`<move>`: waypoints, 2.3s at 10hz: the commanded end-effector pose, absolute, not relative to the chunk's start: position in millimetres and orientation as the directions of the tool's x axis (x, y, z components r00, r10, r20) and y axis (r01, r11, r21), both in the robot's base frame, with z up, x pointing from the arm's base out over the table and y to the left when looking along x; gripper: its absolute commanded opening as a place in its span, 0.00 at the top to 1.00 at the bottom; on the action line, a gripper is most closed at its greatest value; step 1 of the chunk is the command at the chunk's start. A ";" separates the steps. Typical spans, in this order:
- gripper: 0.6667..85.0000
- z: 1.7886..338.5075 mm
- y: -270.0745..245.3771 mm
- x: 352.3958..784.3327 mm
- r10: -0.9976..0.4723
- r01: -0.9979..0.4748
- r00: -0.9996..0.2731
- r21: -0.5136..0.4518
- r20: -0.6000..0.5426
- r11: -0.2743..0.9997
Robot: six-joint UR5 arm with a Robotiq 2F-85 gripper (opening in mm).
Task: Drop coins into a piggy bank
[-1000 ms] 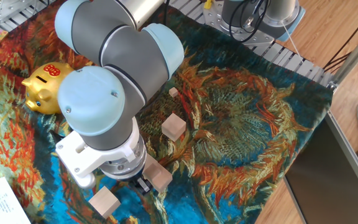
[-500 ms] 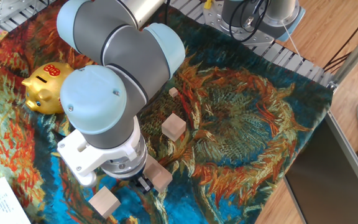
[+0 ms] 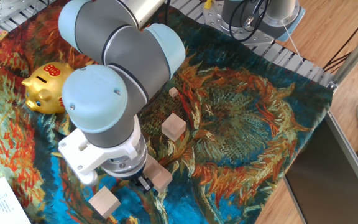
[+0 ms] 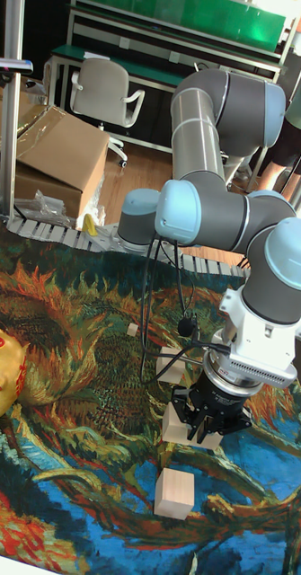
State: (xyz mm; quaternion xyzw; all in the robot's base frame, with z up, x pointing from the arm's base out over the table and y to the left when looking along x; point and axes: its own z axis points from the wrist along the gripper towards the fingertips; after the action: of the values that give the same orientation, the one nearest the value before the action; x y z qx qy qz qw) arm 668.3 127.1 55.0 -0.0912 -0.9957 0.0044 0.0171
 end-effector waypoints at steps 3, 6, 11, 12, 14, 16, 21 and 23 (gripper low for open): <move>0.78 54.9 130.2 667.0 0.190 0.190 -0.981 0.000 0.035 0.982; 0.79 55.5 129.2 665.1 0.190 0.190 -0.981 -0.001 0.033 0.982; 0.79 56.8 129.3 662.6 0.188 0.188 -0.982 0.004 0.034 0.982; 0.79 57.6 129.6 662.2 0.188 0.188 -0.982 0.005 0.034 0.982; 0.94 58.7 123.7 662.5 0.187 0.187 -0.982 -0.017 0.027 0.982; 0.99 59.4 120.6 664.3 0.178 0.178 -0.984 -0.023 0.020 0.984; 0.99 87.6 113.8 659.0 0.101 0.100 -0.995 -0.026 0.023 0.995; 0.99 96.0 123.7 659.3 0.083 0.084 -0.996 0.026 0.011 0.996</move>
State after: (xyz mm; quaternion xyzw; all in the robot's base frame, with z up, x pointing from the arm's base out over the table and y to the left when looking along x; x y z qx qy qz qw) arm 660.0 115.5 83.1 -0.0527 -0.9985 0.0110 0.0096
